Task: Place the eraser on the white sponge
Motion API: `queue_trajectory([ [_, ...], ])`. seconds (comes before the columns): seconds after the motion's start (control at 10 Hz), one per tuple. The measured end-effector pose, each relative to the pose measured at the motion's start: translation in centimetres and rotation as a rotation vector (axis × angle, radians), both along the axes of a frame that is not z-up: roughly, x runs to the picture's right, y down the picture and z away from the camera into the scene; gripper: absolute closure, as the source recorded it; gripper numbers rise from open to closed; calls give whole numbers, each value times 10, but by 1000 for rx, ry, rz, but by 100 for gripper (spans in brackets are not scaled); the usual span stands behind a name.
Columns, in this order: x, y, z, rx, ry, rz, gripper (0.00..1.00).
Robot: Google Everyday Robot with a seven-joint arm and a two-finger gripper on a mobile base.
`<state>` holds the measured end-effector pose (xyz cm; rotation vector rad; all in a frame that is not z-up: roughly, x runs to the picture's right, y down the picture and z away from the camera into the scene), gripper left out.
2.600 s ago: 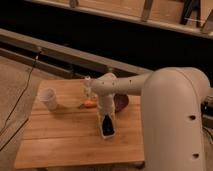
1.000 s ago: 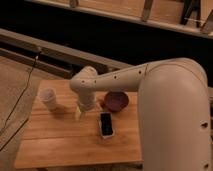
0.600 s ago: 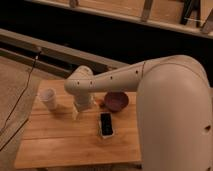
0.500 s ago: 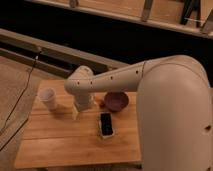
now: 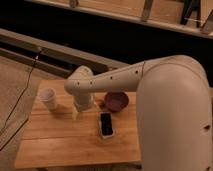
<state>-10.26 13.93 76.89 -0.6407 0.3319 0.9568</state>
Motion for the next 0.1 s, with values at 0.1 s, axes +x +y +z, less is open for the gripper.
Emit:
queue_trajectory([
  [0.1,0,0,0,0,0,0,20],
])
